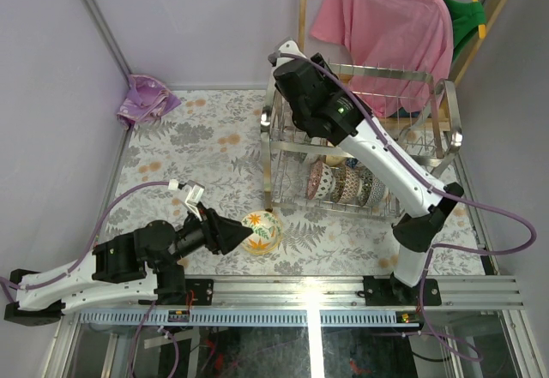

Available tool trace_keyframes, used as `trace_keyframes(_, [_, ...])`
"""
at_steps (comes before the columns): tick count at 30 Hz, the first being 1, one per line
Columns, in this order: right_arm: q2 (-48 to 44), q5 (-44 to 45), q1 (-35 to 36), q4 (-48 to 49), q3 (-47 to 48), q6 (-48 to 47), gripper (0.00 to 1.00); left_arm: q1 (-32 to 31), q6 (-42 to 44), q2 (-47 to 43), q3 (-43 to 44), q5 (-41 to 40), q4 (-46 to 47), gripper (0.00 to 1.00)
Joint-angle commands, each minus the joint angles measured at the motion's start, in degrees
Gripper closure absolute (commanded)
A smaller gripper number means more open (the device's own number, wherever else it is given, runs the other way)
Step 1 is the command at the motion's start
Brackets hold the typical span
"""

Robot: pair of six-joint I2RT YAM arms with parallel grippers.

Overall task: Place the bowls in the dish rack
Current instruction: Turn the bowl upside down on the dish rack.

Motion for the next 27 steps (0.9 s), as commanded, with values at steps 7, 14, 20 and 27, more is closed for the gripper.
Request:
trace_keyframes(7, [-3.45,-6.13,-1.12,-4.79,2.55,-3.02,0.34,-0.23,-0.51,-0.5,0.59,0.11,0.36,0.52])
trace_keyframes(14, [-9.91,-10.16,-1.18,-3.79,4.82,0.65,0.32,-0.19,-1.24,0.46,1.0,-0.13,-0.3,0.52])
trace_keyframes(20, [-11.64,-17.22,-1.18,-6.44,5.9,3.75,0.34,-0.22,-2.85,1.91,2.4,0.1,-2.62,0.52])
trace_keyframes(27, [-6.27,-21.36,-1.93,-10.89,8.59,3.22,0.39,-0.23,-3.71,4.11,3.29,0.87,-3.77,0.52])
